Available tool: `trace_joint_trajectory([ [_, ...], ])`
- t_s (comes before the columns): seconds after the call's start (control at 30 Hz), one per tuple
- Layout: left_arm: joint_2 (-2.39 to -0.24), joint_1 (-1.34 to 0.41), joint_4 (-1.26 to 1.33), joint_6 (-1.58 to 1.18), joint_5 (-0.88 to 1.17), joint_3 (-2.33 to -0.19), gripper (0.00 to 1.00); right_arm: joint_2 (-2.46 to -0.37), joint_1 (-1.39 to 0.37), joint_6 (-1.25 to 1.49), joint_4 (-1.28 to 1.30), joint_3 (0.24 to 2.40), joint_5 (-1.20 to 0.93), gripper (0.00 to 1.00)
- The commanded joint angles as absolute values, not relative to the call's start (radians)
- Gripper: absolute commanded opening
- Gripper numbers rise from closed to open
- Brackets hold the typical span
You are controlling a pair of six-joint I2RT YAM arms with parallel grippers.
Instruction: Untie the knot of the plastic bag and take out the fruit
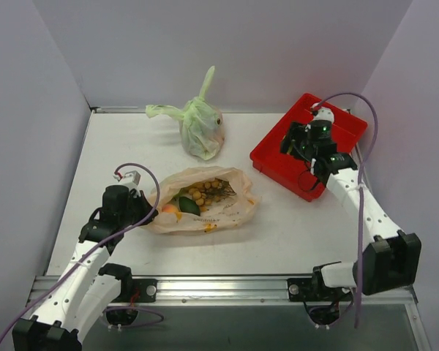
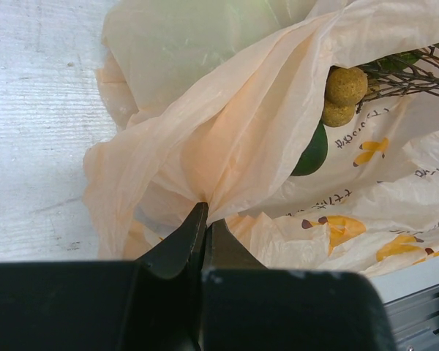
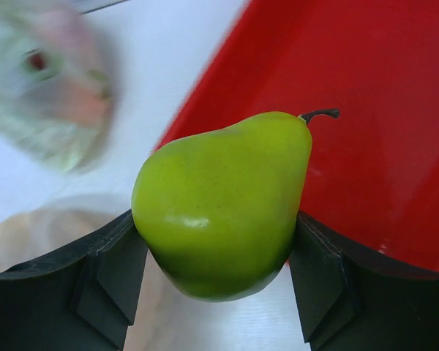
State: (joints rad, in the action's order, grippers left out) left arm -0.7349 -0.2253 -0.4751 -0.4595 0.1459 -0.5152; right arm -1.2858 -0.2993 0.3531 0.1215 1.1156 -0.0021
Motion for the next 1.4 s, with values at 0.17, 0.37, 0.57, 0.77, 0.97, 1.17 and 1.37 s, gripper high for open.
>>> trace_joint_trajectory([
  [0.17,-0.73,-0.215,-0.457,-0.453,0.158,-0.543,0.0,-1.61,-0.071,0.451,0.123,1.206,0.078,0.37],
  [0.37,-0.729,-0.212,-0.454,-0.451,0.163,-0.543,0.0,-1.773,-0.026,0.485,0.138,1.304,0.13,0.74],
  [0.57,-0.724,-0.207,-0.451,-0.451,0.166,-0.543,0.0,-1.735,-0.037,0.457,0.163,1.315,0.118,1.0],
  [0.77,-0.716,-0.206,-0.449,-0.451,0.169,-0.543,0.0,-1.563,-0.181,0.324,0.198,1.287,0.063,0.99],
  [0.97,-0.719,-0.202,-0.449,-0.451,0.17,-0.543,0.0,-1.385,-0.498,0.036,0.239,1.261,-0.043,0.94],
  [1.17,-0.719,-0.198,-0.446,-0.451,0.175,-0.543,0.0,-1.402,-0.782,-0.257,0.388,1.342,-0.034,0.91],
  [1.37,-0.719,-0.195,-0.446,-0.451,0.178,-0.543,0.0,-1.557,-0.929,-0.4,0.491,1.397,0.032,0.88],
])
